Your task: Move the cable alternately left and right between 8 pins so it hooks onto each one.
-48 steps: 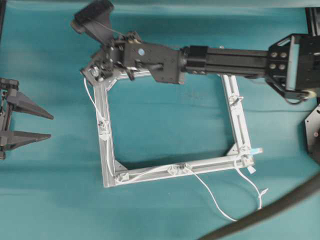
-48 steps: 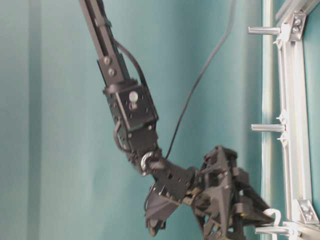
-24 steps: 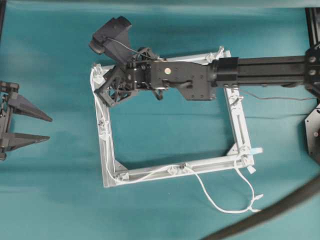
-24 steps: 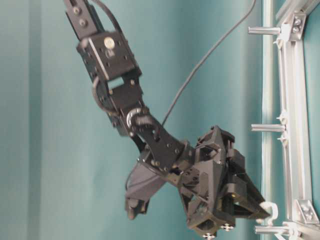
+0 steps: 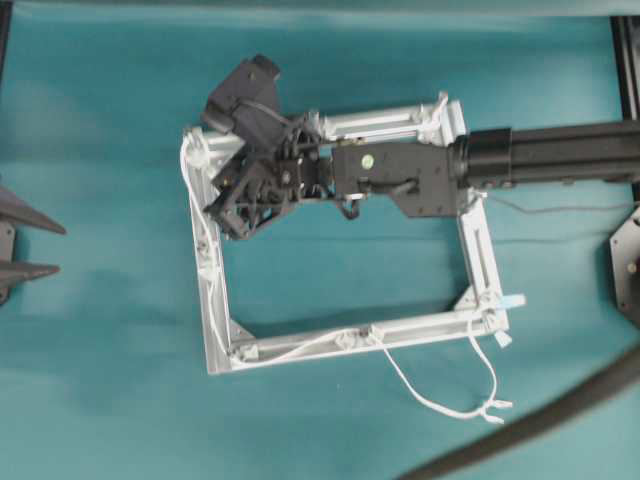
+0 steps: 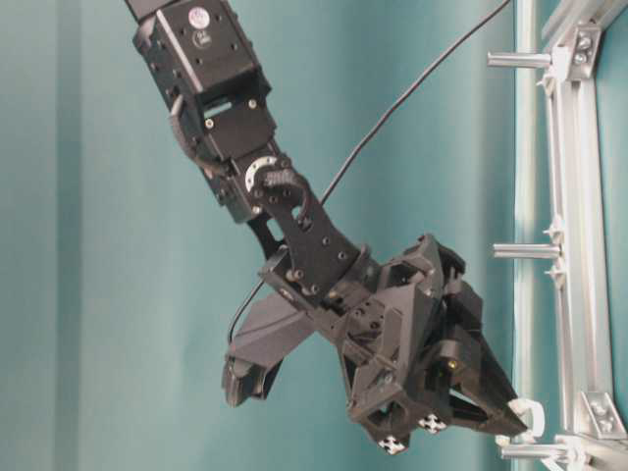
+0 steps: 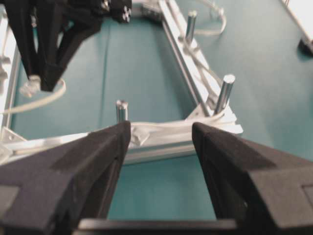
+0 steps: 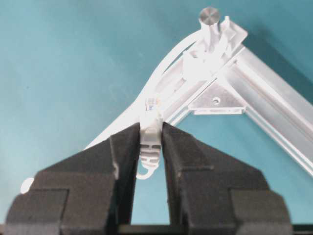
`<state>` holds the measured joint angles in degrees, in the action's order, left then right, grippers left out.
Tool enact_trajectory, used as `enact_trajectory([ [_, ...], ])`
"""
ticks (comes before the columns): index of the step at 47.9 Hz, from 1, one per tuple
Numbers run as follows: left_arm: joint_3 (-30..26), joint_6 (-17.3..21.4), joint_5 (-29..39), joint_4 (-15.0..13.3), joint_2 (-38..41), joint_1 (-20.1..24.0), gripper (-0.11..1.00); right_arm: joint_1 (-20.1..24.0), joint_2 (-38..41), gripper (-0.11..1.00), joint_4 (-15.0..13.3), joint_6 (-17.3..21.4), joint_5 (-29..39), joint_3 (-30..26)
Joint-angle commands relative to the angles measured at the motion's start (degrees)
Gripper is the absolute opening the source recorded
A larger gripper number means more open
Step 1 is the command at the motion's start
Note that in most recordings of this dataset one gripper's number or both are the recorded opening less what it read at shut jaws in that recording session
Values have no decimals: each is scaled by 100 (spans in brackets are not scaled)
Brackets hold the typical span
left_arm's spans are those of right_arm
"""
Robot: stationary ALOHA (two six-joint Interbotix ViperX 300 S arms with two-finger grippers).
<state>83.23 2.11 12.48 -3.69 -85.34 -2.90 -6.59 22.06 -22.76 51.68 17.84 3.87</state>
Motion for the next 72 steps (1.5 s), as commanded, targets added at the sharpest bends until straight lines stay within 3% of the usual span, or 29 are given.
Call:
enact_trajectory([
  [1, -229, 26, 62, 26, 70, -9, 65, 105, -308, 16, -26, -9, -211, 26],
  [7, -316, 26, 44, 26, 378, 0, 65, 167, -360, 16, -44, -18, -475, 105],
  [18, -360, 18, -18, 26, 694, 0, 65, 308, -396, 16, -422, -35, -1301, 404],
  [36, -352, 26, -18, 26, 659, 18, 65, 448, -888, 16, -448, -18, 53, 1099],
  [50, -352, 26, -18, 26, 668, 0, 65, 88, -1380, 16, -519, -18, -141, 1925],
  [59, -352, 26, -18, 26, 659, 0, 65, -264, -1433, 16, -615, -26, -26, 2030],
  [64, -352, 26, -18, 26, 659, 18, 65, -281, -1441, 16, -826, -53, -26, 2083],
  [72, -352, 26, -18, 26, 659, 0, 65, -264, -1573, 16, -853, -62, -35, 2241],
])
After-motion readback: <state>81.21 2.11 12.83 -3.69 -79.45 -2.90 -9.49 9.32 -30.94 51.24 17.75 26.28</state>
